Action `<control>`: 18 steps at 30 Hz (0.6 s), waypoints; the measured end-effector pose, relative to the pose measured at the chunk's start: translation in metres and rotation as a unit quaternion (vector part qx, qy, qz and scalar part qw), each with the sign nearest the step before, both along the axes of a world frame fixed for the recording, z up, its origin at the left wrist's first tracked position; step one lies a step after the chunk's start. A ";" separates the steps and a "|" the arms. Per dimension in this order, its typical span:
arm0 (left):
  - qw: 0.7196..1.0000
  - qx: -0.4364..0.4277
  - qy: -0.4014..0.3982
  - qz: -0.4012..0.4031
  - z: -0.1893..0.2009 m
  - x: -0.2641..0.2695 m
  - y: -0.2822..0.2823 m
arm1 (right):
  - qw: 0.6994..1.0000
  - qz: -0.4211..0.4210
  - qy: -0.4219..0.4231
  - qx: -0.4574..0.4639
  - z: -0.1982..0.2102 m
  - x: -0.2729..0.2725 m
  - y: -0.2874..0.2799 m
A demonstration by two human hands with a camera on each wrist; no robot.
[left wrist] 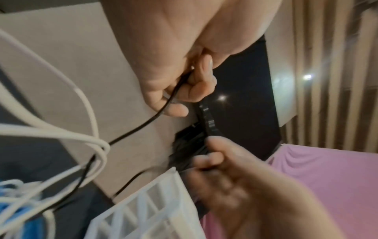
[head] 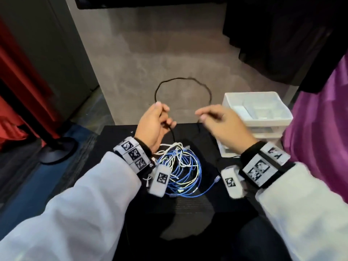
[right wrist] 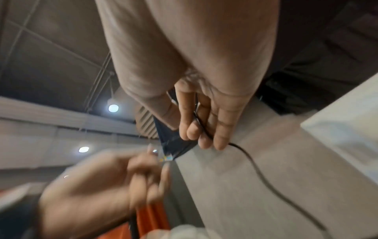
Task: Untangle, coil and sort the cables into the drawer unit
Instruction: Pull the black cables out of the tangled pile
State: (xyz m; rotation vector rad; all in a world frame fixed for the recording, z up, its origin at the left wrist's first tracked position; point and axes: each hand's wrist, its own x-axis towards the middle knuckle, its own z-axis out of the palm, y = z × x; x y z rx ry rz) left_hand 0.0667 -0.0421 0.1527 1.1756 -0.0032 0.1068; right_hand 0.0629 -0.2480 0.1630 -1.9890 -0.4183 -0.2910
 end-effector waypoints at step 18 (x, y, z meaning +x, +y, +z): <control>0.784 0.617 -0.059 -0.033 -0.138 -0.012 0.023 | 0.992 0.067 0.098 0.050 0.010 0.000 0.064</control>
